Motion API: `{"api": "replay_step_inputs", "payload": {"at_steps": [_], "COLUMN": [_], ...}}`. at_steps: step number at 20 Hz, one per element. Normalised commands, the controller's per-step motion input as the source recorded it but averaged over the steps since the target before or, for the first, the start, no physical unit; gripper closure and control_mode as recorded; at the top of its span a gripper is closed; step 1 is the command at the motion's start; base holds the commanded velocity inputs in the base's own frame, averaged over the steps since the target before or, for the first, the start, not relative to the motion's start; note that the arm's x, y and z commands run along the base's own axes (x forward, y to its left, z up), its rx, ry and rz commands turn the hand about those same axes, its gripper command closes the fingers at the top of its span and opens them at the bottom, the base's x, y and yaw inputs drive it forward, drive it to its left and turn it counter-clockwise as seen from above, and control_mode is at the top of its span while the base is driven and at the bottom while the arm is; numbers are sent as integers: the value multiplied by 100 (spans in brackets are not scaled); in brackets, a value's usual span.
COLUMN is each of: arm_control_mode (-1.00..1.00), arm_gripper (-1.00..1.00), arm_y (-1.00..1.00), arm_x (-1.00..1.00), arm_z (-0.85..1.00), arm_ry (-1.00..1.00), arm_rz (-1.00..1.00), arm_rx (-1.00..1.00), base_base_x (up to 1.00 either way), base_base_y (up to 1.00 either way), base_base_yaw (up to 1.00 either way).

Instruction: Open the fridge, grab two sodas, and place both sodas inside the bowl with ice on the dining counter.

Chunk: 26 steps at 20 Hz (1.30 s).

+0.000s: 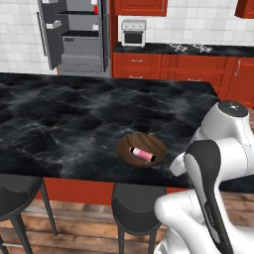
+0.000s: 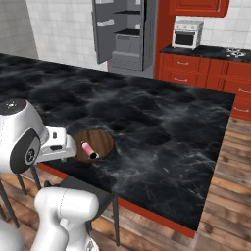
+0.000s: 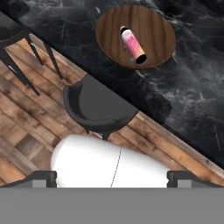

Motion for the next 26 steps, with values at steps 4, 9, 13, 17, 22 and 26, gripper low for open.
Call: {"api": "replay_step_inputs", "payload": {"at_steps": [4,9,13,17,22,26], "arm_control_mode": [-100,100,100,100,100,100], "arm_gripper": [-100,-100,-100,-100,-100,-100], "arm_y": [-2,0,0,0,0,0], "arm_x": [-16,0,0,0,0,0], "arm_z": [0,0,0,0,0,0], "arm_ry": [0,0,0,0,0,0], "arm_rz": [0,0,0,0,0,0], "arm_rx": [0,0,0,0,0,0], "base_base_x": [0,-63,-38,5,24,36], "base_base_y": [0,-18,-73,-100,-100,-100], "base_base_yaw": [0,-8,-16,-7,-1,0]}}
